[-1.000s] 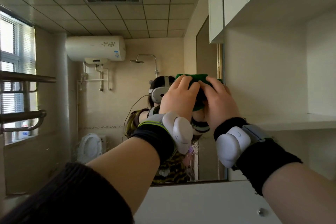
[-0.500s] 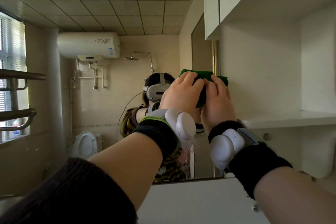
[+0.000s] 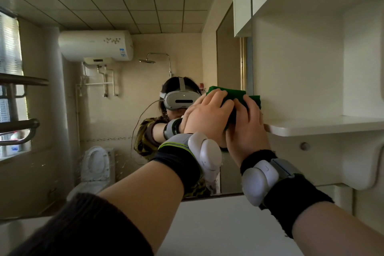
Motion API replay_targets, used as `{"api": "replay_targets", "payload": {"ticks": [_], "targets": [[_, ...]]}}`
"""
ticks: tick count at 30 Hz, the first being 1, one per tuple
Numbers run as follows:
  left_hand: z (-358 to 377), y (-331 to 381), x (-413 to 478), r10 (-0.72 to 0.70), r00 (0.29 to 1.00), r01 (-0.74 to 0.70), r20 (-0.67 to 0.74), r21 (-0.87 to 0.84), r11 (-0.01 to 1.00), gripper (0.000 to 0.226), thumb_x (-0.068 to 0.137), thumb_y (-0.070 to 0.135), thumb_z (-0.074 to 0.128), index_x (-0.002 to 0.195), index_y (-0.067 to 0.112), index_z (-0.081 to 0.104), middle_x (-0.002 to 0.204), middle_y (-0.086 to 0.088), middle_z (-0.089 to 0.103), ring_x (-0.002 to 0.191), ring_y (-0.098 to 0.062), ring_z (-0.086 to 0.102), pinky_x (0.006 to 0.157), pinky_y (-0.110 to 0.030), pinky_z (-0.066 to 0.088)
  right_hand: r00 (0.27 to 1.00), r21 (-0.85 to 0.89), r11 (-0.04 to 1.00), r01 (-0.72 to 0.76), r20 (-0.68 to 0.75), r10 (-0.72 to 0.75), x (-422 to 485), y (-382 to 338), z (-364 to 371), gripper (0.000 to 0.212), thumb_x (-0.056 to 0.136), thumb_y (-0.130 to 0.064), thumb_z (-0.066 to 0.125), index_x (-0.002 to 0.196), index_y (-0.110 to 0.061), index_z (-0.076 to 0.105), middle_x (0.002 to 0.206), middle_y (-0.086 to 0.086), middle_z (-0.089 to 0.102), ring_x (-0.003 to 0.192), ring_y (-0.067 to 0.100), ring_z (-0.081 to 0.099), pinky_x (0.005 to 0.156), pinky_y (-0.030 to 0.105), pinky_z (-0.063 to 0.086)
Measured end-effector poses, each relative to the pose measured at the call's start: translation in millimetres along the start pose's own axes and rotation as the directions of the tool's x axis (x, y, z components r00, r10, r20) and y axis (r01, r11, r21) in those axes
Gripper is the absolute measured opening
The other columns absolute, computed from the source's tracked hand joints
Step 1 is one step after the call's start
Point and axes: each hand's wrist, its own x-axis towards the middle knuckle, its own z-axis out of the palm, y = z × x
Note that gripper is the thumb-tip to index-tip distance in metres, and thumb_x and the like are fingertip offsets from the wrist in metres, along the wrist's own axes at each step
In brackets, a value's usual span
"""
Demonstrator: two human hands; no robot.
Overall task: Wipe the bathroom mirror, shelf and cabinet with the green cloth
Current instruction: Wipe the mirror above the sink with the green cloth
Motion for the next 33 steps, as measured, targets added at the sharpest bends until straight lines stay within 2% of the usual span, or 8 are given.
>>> {"api": "replay_targets", "payload": {"ticks": [3, 7, 11, 16, 19, 22, 27, 33], "targets": [[0, -1, -1, -0.005, 1.0, 0.005, 0.001, 0.003, 1.0, 0.037, 0.088, 0.017, 0.053, 0.123, 0.007, 0.054, 0.14, -0.012, 0.042, 0.136, -0.027, 0.029, 0.096, -0.039, 0.041, 1.0, 0.012, 1.0, 0.004, -0.016, -0.004, -1, -1, 1, 0.054, 0.081, -0.023, 0.042, 0.129, 0.003, 0.046, 0.137, 0.027, 0.04, 0.124, 0.048, 0.038, 0.095, 0.052, 0.039], [0, -5, -2, 0.01, 1.0, -0.01, -0.006, 0.012, 1.0, 0.034, 0.092, 0.013, 0.049, 0.125, 0.007, 0.053, 0.142, -0.011, 0.039, 0.138, -0.026, 0.026, 0.099, -0.036, 0.038, 0.999, -0.005, 1.0, 0.006, -0.032, -0.006, 0, 1, 6, 0.05, 0.084, -0.009, 0.056, 0.132, 0.002, 0.044, 0.14, 0.025, 0.036, 0.127, 0.046, 0.035, 0.097, 0.05, 0.037], [-2, -8, -3, 0.021, 1.0, -0.021, 0.012, 0.016, 1.0, 0.035, 0.094, 0.014, 0.046, 0.128, 0.009, 0.05, 0.145, -0.008, 0.035, 0.14, -0.021, 0.022, 0.1, -0.032, 0.037, 0.999, -0.017, 1.0, 0.009, -0.037, -0.01, 1, 1, 9, 0.053, 0.085, -0.008, 0.057, 0.135, -0.001, 0.041, 0.143, 0.023, 0.033, 0.131, 0.043, 0.031, 0.101, 0.047, 0.033], [-7, -15, -10, -0.001, 1.0, 0.001, 0.015, 0.02, 1.0, 0.036, 0.093, 0.017, 0.047, 0.129, 0.011, 0.05, 0.145, -0.006, 0.034, 0.14, -0.019, 0.022, 0.1, -0.03, 0.036, 0.998, -0.012, 0.999, 0.037, -0.049, -0.038, -2, -7, 13, 0.053, 0.083, -0.005, 0.062, 0.132, 0.001, 0.045, 0.141, 0.025, 0.037, 0.128, 0.045, 0.035, 0.099, 0.05, 0.035], [-11, -23, -18, -0.03, 0.999, 0.029, 0.02, 0.035, 0.999, 0.036, 0.094, 0.018, 0.046, 0.13, 0.012, 0.048, 0.146, -0.003, 0.032, 0.14, -0.017, 0.021, 0.102, -0.029, 0.033, 0.997, -0.026, 0.998, 0.061, -0.049, -0.062, -4, -14, 18, 0.052, 0.082, -0.005, 0.064, 0.131, 0.0, 0.047, 0.139, 0.025, 0.039, 0.126, 0.045, 0.038, 0.095, 0.049, 0.038], [-18, -32, -27, -0.058, 0.998, 0.057, 0.013, 0.051, 0.997, 0.035, 0.094, 0.019, 0.047, 0.129, 0.012, 0.048, 0.145, -0.003, 0.033, 0.139, -0.018, 0.023, 0.102, -0.033, 0.038, 0.994, -0.032, 0.995, 0.098, -0.044, -0.099, -5, -24, 24, 0.055, 0.079, -0.005, 0.067, 0.13, 0.0, 0.047, 0.137, 0.025, 0.041, 0.124, 0.046, 0.041, 0.093, 0.046, 0.038], [-29, -44, -37, -0.079, 0.997, 0.078, 0.022, 0.066, 0.995, 0.035, 0.095, 0.018, 0.046, 0.129, 0.013, 0.048, 0.144, -0.002, 0.034, 0.139, -0.017, 0.023, 0.1, -0.035, 0.042, 0.99, -0.054, 0.989, 0.138, -0.019, -0.139, -7, -36, 31, 0.059, 0.073, -0.004, 0.072, 0.127, -0.001, 0.05, 0.134, 0.025, 0.045, 0.119, 0.047, 0.046, 0.085, 0.051, 0.046], [-41, -55, -32, -0.088, 0.996, 0.088, -0.002, 0.07, 0.994, 0.033, 0.094, 0.013, 0.049, 0.127, 0.01, 0.05, 0.14, -0.005, 0.037, 0.132, -0.02, 0.032, 0.088, -0.038, 0.049, 0.978, -0.067, 0.976, 0.205, 0.051, -0.202, 12, -43, 31, 0.06, 0.082, -0.008, 0.062, 0.137, -0.007, 0.038, 0.145, 0.019, 0.031, 0.131, 0.04, 0.032, 0.1, 0.047, 0.036]]}}
